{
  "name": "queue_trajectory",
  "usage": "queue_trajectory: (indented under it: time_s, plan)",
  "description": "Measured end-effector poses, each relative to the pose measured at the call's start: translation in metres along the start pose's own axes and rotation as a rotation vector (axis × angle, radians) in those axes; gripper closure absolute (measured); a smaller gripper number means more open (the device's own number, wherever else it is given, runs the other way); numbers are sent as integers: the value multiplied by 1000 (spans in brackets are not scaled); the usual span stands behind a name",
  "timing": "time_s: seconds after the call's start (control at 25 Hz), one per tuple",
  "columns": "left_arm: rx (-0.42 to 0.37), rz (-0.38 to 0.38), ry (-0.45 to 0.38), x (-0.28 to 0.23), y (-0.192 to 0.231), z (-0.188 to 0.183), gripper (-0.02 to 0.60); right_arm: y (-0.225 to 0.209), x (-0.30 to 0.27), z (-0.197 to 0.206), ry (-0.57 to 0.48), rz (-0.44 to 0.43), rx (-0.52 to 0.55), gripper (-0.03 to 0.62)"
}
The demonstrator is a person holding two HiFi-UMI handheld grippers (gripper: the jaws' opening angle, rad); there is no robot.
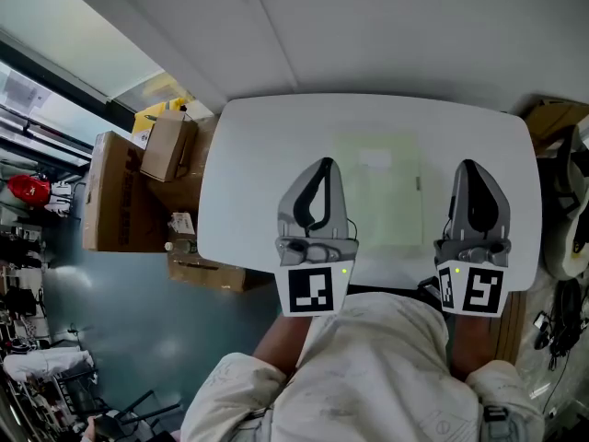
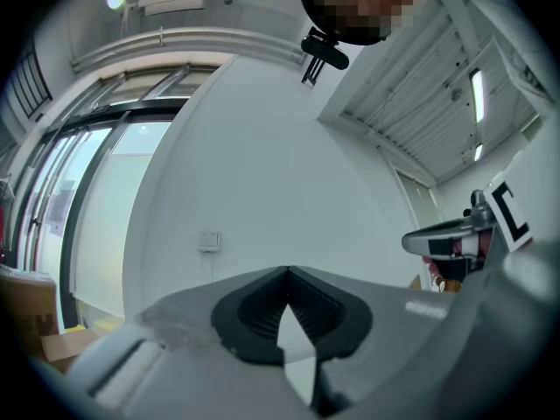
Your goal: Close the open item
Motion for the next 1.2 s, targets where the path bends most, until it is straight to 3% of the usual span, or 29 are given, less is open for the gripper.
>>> queue_trajectory:
  time_s: [0.36, 1.2]
  plan:
    - [-52, 2, 7, 9, 1, 14, 581, 2, 3, 14, 15, 8, -18, 592]
    - [-44, -13, -15, 6, -2, 7, 581, 6, -5, 16, 29, -62, 6, 592]
Point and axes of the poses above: the fingertips, and each gripper's own axes: x backward along the fingers, y to its left, z out of its underside, the point moved 10 cm from there along x, backward along the fingers, and after that the axes turned 13 degrees about x, right-handed, at the moved point
